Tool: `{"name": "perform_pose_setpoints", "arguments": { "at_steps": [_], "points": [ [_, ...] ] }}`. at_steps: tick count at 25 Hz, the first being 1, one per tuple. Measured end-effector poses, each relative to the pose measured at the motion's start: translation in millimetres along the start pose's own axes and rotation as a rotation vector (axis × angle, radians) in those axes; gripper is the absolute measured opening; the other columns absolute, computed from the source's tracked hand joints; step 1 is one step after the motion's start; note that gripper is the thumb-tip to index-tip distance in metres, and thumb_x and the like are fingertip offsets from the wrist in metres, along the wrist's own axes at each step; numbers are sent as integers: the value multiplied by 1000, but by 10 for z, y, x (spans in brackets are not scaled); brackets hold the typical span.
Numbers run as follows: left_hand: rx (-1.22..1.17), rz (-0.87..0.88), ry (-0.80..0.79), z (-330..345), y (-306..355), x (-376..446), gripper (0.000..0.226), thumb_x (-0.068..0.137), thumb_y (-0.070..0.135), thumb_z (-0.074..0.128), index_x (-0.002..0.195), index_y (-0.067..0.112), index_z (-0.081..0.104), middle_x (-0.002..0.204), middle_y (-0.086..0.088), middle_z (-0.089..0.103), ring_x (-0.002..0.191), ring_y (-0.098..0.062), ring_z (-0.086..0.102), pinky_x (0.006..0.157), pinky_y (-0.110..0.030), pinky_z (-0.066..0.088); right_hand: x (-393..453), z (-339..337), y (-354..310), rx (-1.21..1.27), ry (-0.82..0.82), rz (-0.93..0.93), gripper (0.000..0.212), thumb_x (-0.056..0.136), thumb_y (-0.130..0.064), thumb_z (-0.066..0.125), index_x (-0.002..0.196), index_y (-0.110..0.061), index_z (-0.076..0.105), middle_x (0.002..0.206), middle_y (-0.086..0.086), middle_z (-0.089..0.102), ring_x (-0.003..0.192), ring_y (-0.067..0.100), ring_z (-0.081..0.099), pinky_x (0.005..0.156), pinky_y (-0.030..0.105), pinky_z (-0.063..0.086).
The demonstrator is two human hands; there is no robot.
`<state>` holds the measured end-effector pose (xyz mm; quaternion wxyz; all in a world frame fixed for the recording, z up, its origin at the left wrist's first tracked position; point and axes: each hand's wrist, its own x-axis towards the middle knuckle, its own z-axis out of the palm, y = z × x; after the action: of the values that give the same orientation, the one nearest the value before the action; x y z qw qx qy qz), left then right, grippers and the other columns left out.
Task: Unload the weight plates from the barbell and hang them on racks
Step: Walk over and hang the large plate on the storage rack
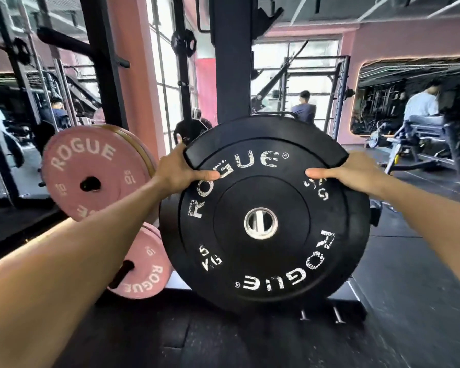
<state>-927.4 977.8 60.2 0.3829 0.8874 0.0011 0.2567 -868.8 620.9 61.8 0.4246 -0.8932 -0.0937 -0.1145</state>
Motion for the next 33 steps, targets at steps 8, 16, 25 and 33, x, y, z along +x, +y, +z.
{"name": "perform_pose_setpoints", "arguments": {
  "at_steps": [8, 16, 25, 33],
  "points": [
    [50, -54, -44, 927, -957, -310, 81, 53, 53, 92, 113, 19, 50, 109, 7, 60, 102, -16, 55, 83, -26, 39, -122, 774, 1071, -71, -23, 52, 62, 42, -73, 82, 81, -25, 72, 86, -6, 73, 91, 20, 66, 89, 40, 52],
    [108, -71, -86, 1363, -1413, -386, 98, 45, 67, 88, 123, 21, 52, 116, 5, 65, 105, -17, 57, 90, -35, 46, -203, 1119, 1508, -11, -74, 94, 56, 50, -63, 86, 94, -30, 74, 93, -11, 73, 89, 9, 66, 80, 29, 50],
    [56, -55, -68, 1435, -1578, -586, 90, 58, 45, 93, 124, 11, 42, 112, 3, 56, 104, -18, 51, 83, -32, 39, -282, 1282, 1612, -29, 43, 74, 81, 43, -72, 84, 109, -29, 66, 106, -11, 70, 101, 10, 63, 84, 29, 50],
    [113, -46, -36, 1449, -1715, -775, 99, 44, 16, 100, 111, 23, 27, 115, -7, 53, 107, -25, 51, 94, -44, 46, -487, 1330, 1632, -185, 71, 0, 118, 39, -39, 97, 131, -37, 23, 132, 9, 42, 122, 30, 45, 105, 48, 40]
  ]
}}
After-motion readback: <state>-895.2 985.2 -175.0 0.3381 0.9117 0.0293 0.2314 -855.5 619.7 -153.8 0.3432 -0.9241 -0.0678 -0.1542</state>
